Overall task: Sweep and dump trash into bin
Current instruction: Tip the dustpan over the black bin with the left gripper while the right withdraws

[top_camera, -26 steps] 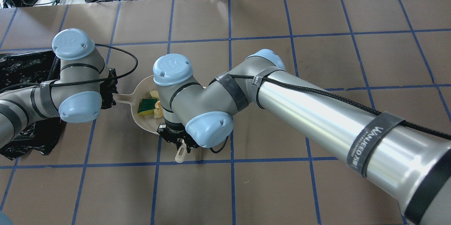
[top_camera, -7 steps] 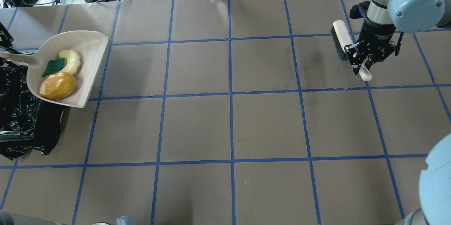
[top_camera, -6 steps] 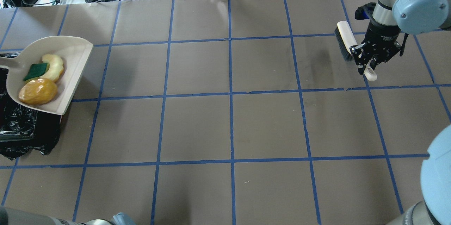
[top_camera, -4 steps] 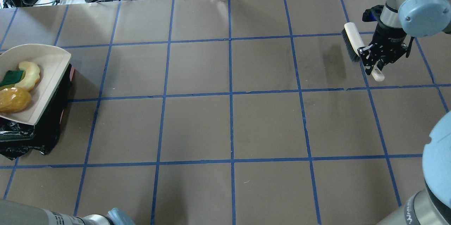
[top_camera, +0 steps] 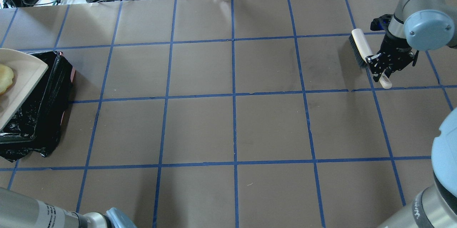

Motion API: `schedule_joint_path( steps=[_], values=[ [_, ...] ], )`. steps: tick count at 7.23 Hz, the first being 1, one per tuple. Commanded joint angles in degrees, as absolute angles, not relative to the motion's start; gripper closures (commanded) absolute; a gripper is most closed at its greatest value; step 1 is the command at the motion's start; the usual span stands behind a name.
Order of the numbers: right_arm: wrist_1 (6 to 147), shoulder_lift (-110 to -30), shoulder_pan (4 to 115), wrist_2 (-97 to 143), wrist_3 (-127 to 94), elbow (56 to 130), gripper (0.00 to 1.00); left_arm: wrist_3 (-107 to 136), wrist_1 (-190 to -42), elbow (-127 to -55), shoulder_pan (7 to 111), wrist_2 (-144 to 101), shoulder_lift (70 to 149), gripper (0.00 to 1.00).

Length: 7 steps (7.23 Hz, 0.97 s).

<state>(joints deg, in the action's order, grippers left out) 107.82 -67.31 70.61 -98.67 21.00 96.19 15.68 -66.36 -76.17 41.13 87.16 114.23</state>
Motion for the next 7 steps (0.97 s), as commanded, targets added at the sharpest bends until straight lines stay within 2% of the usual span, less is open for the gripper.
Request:
schedule_joint_path(
  steps=[1,2,3,5,7],
  values=[
    [108.9,-67.5,70.58,-98.7,21.62,96.86,1.0,8.92,-54.05,-75.76,40.96,87.36,117.41,1.0],
    [108.81,-67.41,70.58,-98.7,21.71,96.86,0.95,8.53,-52.57,-75.76,40.96,87.45,118.12,1.0],
    [108.9,-67.41,70.58,-98.7,21.71,96.86,0.85,8.0,-51.95,-75.76,40.96,87.45,118.12,1.0],
    [109.07,-67.15,70.58,-98.26,21.62,96.86,0.55,5.55,-45.29,-76.29,41.74,87.36,117.86,1.0],
    [109.07,-67.24,70.58,-97.91,21.53,96.51,0.44,2.91,-43.6,-76.55,44.63,87.45,116.98,1.0]
  ],
)
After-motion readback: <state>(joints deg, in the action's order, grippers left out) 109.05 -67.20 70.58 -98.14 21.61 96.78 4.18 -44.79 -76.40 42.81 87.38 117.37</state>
